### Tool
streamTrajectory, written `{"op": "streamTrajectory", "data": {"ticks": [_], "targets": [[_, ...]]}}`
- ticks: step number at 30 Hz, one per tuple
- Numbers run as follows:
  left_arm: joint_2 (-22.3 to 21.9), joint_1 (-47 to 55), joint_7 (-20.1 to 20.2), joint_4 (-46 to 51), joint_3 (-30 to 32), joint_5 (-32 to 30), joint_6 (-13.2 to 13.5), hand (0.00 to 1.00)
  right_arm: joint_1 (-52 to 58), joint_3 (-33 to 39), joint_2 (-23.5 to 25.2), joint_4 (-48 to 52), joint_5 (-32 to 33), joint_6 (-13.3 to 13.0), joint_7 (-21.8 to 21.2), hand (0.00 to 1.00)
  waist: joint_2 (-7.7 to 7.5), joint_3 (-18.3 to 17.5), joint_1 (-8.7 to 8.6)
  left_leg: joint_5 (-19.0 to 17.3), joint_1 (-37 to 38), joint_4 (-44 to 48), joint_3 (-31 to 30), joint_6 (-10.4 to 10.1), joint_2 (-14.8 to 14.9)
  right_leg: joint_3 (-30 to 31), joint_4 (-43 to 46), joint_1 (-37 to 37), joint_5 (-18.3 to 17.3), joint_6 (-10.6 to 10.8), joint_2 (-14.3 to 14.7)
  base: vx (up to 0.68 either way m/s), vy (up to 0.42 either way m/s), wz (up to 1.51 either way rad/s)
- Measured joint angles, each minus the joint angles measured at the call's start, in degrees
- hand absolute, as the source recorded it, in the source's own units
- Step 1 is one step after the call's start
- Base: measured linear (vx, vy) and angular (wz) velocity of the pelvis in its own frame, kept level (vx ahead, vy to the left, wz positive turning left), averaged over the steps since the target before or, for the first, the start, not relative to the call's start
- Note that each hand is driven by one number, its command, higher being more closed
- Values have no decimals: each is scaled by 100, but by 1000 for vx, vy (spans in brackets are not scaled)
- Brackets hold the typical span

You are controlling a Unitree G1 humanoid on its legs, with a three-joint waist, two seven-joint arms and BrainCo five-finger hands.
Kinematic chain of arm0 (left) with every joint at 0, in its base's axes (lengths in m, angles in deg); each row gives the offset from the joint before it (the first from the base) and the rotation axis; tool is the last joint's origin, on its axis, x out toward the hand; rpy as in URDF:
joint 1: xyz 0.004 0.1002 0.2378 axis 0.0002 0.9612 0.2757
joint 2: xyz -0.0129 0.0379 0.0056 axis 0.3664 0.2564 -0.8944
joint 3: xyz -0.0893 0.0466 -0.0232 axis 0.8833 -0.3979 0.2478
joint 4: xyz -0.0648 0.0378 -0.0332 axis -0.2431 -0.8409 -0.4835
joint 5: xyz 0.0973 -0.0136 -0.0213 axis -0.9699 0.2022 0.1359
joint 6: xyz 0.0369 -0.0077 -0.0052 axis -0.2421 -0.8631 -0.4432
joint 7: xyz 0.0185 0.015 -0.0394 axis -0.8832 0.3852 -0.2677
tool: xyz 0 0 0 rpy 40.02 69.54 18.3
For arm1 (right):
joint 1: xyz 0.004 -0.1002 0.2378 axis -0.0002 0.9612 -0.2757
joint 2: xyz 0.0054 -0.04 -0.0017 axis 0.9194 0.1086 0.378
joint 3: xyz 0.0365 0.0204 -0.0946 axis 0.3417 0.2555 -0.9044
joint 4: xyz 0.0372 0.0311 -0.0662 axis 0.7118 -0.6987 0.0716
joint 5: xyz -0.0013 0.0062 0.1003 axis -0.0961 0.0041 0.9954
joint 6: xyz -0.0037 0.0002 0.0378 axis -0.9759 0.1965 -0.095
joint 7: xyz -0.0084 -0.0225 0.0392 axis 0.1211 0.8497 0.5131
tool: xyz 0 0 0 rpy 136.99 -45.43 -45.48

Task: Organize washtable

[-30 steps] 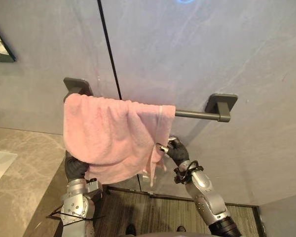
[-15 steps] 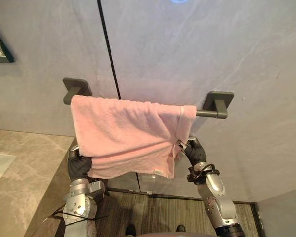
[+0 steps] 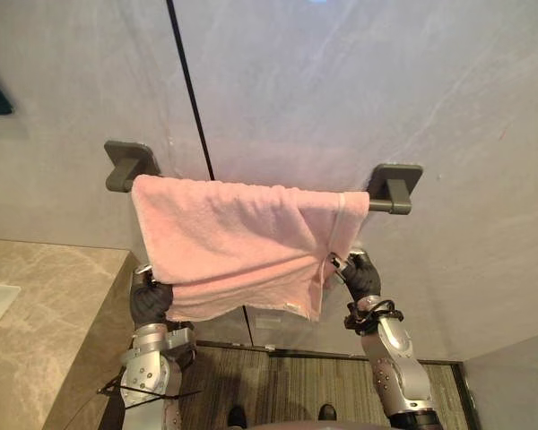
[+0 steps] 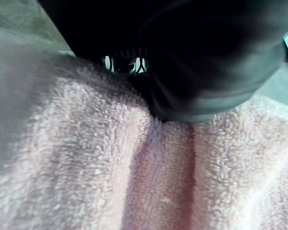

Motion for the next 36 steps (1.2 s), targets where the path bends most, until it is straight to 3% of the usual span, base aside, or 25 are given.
{"op": "streamTrajectory", "data": {"ticks": [9,10,11,18,25,29,36], "targets": [[0,0,2,-54,-62,29,2,100,14,29,87,-114,-37,-167,0,100,6,58,1,3,68,-1,-1,1,-2,-5,-8,77,-1,2,-1,0,0,0],[0,0,2,-67,-63,29,2,100,14,32,88,-121,-62,-170,0,0,10,63,3,0,79,-2,0,0,-3,-4,-8,85,-2,3,-1,0,0,0],[0,0,-7,-116,-62,29,5,0,13,45,95,-150,-95,-182,1,0,17,67,3,0,84,-2,2,0,-2,-2,-8,87,-3,3,-1,0,0,0],[-24,13,-72,-229,52,34,4,0,227,595,105,-611,-170,-102,267,0,67,118,16,13,82,-2,6,21,2,-5,-47,98,0,3,5,0,0,0],[-97,252,-169,-390,12,37,3,0,793,544,15,-617,-205,23,251,0,68,114,15,4,153,34,13,45,23,-22,-133,218,41,-25,29,29,-10,0],[-120,382,-171,-808,10,28,-12,0,1291,312,14,-636,-247,88,211,0,56,106,19,-65,304,30,43,62,46,-23,-198,388,29,-11,25,-9,-4,-3],[-137,426,-123,-1457,128,-379,-129,0,1800,206,3,-1075,-880,328,-130,0,49,105,48,-114,334,30,147,58,49,-22,-187,386,10,17,6,-18,-3,-2]]}}
